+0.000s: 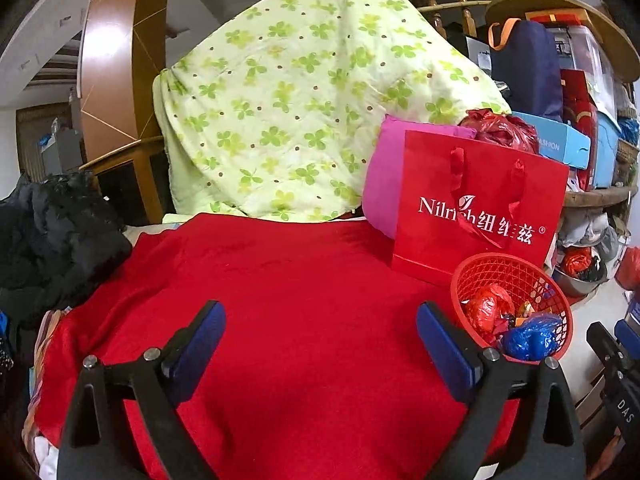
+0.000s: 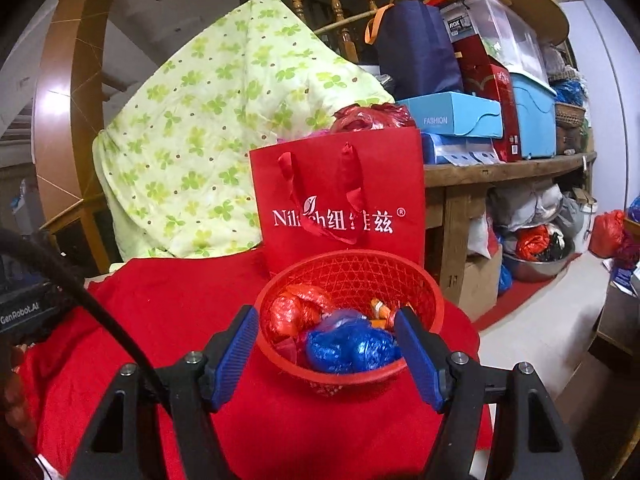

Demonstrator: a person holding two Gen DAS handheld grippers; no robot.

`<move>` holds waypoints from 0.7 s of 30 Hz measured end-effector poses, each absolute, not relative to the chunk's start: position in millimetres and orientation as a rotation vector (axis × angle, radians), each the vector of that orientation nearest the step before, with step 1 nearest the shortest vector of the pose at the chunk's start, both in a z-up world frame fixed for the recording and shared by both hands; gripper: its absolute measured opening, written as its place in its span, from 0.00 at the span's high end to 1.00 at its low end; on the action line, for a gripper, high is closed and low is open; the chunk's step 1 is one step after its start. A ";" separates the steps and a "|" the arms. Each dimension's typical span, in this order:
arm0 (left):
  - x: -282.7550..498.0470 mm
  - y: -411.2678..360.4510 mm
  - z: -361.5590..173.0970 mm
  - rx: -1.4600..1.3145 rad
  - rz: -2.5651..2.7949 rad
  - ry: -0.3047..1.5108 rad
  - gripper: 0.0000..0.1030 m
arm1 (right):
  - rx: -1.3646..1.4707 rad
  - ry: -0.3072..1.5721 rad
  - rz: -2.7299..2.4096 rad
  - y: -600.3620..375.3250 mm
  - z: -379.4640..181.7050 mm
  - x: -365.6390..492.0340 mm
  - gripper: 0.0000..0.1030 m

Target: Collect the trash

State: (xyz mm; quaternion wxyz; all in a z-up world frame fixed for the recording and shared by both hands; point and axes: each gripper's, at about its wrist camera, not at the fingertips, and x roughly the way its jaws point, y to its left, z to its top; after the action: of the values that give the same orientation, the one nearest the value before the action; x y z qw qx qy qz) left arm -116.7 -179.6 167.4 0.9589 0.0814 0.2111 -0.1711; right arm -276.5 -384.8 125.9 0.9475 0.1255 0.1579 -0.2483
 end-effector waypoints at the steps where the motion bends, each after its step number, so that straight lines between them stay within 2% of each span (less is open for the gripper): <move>1: -119.0 -176.6 168.5 0.165 -0.343 0.426 0.06 | 0.253 0.324 -0.506 -382.7 127.0 -277.9 0.28; 21: -146.3 -140.1 166.9 0.198 -0.279 0.386 0.06 | 0.188 0.356 -0.415 -328.3 135.2 -269.1 0.28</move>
State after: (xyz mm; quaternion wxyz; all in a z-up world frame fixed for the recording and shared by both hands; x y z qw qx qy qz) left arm -146.3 -140.1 166.9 0.9669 0.0978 0.1907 -0.1381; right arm -269.1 -328.3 135.2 0.9585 0.0925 0.1753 -0.2048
